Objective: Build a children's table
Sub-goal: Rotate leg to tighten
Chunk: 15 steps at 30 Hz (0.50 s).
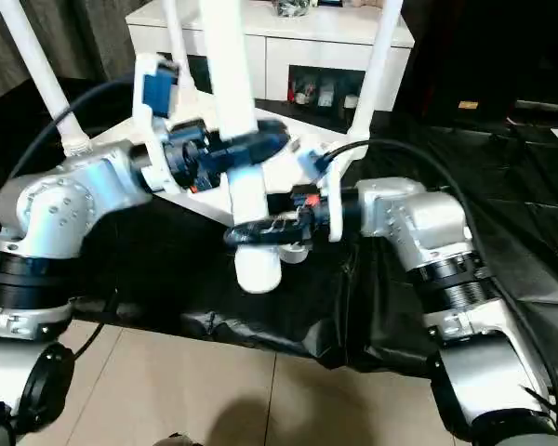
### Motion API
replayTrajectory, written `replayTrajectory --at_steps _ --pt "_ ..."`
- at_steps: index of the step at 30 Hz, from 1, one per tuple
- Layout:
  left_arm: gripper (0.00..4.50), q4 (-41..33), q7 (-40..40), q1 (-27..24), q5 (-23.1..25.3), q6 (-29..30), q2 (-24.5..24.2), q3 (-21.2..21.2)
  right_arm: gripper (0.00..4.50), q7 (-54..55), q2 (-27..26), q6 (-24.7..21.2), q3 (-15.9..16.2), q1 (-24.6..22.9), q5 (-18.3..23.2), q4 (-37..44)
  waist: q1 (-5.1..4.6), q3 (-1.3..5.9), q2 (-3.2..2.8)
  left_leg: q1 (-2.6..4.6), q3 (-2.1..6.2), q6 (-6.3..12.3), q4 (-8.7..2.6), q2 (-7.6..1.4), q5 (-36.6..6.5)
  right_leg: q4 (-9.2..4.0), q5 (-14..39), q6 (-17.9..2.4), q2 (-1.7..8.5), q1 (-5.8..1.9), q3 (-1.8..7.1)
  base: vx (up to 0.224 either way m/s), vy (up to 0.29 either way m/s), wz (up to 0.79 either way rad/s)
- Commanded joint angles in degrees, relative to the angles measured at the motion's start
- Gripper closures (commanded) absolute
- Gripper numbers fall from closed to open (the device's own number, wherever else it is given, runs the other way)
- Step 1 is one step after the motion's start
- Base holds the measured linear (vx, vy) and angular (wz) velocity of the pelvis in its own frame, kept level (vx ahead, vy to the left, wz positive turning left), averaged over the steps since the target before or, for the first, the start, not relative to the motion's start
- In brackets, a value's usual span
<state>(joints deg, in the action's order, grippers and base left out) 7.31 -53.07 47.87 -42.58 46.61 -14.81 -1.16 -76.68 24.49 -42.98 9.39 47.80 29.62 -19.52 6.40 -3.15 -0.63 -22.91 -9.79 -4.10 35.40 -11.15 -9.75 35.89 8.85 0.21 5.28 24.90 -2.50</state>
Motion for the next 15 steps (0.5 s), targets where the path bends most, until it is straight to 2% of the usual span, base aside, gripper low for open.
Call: replayTrajectory --at_steps 1,9,10,12,15 --pt "2.65 -0.43 0.01 0.44 0.69 -0.63 0.05 0.36 0.56 -0.20 0.35 -0.22 -0.67 1.11 0.71 0.34 0.04 4.55 0.49 1.09 -0.13 1.07 -3.87 -0.87 -10.53 -3.78 11.33 -13.29 1.73 -3.88 1.19 0.000 0.000 0.00" --pt "2.65 -0.27 -0.09 0.45 0.83 -1.14 0.10 0.46 0.56 -0.46 0.33 -1.45 -0.66 0.50 0.82 1.31 0.00 4.56 0.44 1.12 -0.14 0.81 -3.88 -0.85 -10.95 -3.79 11.35 -13.29 1.68 -3.89 1.18 0.000 0.000 0.00" --pt "2.65 -0.26 -0.23 0.44 0.83 -1.13 0.10 0.52 0.83 -0.43 0.29 -1.54 -0.63 0.48 0.85 1.26 0.02 4.56 0.45 1.11 -0.14 0.80 -3.88 -0.84 -10.95 -3.81 11.47 -13.25 1.70 -3.91 1.18 0.000 0.000 0.00" --pt "2.65 -0.15 -0.38 0.43 0.94 -1.23 0.12 0.64 0.89 -0.61 0.20 -1.83 -0.60 0.50 1.06 1.13 0.05 4.57 0.42 1.12 -0.12 0.84 -3.89 -0.85 -10.71 -3.78 11.38 -13.22 1.68 -3.89 1.17 0.000 0.000 0.00" --pt "2.65 -0.06 -0.58 0.38 1.10 -1.31 0.06 0.81 1.28 -1.28 0.22 -2.26 -0.14 0.45 1.30 1.34 0.04 4.59 0.43 1.14 -0.15 0.90 -3.86 -0.86 -10.74 -3.75 11.22 -13.25 1.65 -3.88 1.16 0.000 0.000 0.00"
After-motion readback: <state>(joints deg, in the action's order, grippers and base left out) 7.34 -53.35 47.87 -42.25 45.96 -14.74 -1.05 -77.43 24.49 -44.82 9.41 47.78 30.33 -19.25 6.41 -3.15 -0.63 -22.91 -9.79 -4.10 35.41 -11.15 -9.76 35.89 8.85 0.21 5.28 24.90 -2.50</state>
